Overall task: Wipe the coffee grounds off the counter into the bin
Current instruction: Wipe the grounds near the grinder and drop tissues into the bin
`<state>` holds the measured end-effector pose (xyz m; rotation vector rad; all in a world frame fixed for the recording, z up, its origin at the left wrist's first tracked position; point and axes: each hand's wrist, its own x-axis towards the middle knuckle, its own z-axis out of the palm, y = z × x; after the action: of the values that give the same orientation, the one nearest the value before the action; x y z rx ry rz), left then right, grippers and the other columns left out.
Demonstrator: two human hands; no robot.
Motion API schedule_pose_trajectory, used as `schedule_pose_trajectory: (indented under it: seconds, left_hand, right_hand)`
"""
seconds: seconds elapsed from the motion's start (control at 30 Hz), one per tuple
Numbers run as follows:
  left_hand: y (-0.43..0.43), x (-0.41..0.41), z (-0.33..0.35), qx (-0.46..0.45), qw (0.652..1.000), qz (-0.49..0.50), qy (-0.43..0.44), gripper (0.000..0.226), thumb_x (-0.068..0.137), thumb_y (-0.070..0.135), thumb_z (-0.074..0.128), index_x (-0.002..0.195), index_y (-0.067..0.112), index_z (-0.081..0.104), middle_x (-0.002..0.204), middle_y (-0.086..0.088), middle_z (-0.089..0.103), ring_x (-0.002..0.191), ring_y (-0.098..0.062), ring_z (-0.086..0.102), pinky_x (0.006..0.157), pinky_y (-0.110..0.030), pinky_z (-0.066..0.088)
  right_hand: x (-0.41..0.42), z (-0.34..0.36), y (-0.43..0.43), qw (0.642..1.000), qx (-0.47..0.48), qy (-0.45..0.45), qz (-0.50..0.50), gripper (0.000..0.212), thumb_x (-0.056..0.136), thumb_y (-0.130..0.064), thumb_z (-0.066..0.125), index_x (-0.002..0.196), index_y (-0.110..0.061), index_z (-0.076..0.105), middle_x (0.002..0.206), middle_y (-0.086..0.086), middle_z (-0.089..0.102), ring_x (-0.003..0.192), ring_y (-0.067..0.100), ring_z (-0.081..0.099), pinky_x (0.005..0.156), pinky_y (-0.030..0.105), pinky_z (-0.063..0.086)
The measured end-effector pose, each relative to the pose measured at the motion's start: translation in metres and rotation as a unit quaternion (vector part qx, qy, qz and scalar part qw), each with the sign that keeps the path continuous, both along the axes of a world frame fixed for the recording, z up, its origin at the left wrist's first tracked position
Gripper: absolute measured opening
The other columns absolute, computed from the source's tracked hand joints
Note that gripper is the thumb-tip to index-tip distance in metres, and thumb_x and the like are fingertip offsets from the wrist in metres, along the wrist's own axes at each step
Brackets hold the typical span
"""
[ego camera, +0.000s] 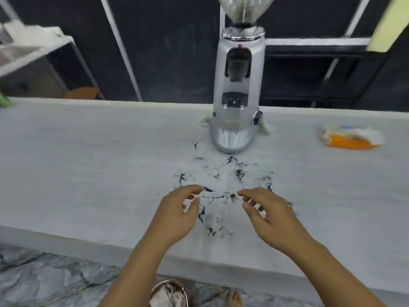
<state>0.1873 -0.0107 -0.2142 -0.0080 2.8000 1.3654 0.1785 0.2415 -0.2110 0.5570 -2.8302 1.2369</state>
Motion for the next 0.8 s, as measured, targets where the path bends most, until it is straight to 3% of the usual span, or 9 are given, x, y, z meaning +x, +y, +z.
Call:
schedule_pose_trajectory:
  seconds: [0.27, 0.37, 0.47, 0.57, 0.63, 0.8]
  left_hand:
    - [0.031, -0.094, 0.006, 0.047, 0.998, 0.044, -0.003, 0.029, 0.098, 0.021, 0.057, 0.117, 0.040, 0.066, 0.115, 0.024, 0.066, 0.101, 0.011, 0.058, 0.073, -0.013, 0.051]
    - [0.030, -0.123, 0.005, 0.044, 0.998, 0.050, -0.001, 0.029, 0.098, 0.020, 0.057, 0.117, 0.041, 0.066, 0.116, 0.023, 0.065, 0.100, 0.004, 0.062, 0.071, -0.010, 0.050]
    - [0.028, -0.161, 0.002, 0.043, 0.998, 0.052, -0.007, 0.031, 0.097, 0.018, 0.057, 0.121, 0.038, 0.064, 0.119, 0.021, 0.063, 0.098, -0.007, 0.066, 0.070, -0.016, 0.051]
    - [0.027, -0.209, -0.004, 0.024, 0.999, 0.048, 0.004, 0.035, 0.096, 0.016, 0.058, 0.124, 0.037, 0.061, 0.117, 0.027, 0.056, 0.106, -0.012, 0.064, 0.082, -0.026, 0.056]
    - [0.025, -0.240, -0.013, 0.004, 0.999, 0.048, 0.013, 0.038, 0.096, 0.015, 0.058, 0.129, 0.034, 0.059, 0.121, 0.021, 0.056, 0.114, -0.013, 0.059, 0.094, -0.035, 0.055]
    - [0.019, -0.320, -0.041, -0.048, 0.997, 0.042, 0.050, 0.049, 0.094, 0.009, 0.059, 0.141, 0.022, 0.055, 0.145, 0.006, 0.052, 0.131, -0.009, 0.047, 0.114, -0.029, 0.036]
  right_hand:
    - [-0.116, 0.001, 0.065, 0.998, -0.010, 0.002, -0.065, 0.031, 0.095, -0.020, 0.058, 0.124, -0.033, 0.062, 0.106, -0.021, 0.061, 0.098, 0.003, 0.058, 0.076, 0.018, 0.046]
    - [-0.148, -0.007, 0.074, 0.996, -0.001, -0.001, -0.091, 0.038, 0.092, -0.015, 0.061, 0.128, -0.030, 0.060, 0.111, -0.018, 0.058, 0.103, 0.001, 0.053, 0.084, 0.023, 0.045]
    - [-0.179, -0.018, 0.083, 0.993, 0.025, -0.006, -0.117, 0.047, 0.090, -0.014, 0.063, 0.134, -0.028, 0.055, 0.123, -0.015, 0.050, 0.119, 0.010, 0.046, 0.098, 0.029, 0.041]
    - [-0.214, -0.028, 0.088, 0.989, 0.057, -0.018, -0.132, 0.056, 0.088, -0.014, 0.065, 0.141, -0.025, 0.049, 0.135, -0.006, 0.045, 0.129, 0.020, 0.040, 0.104, 0.027, 0.031]
    - [-0.239, -0.033, 0.088, 0.987, 0.079, -0.017, -0.138, 0.060, 0.088, -0.014, 0.066, 0.144, -0.023, 0.046, 0.142, 0.000, 0.043, 0.130, 0.025, 0.038, 0.104, 0.030, 0.033]
    - [-0.303, -0.058, 0.086, 0.980, 0.137, 0.052, -0.138, 0.047, 0.090, -0.010, 0.060, 0.137, -0.017, 0.053, 0.138, 0.012, 0.049, 0.112, 0.037, 0.049, 0.091, 0.047, 0.049]
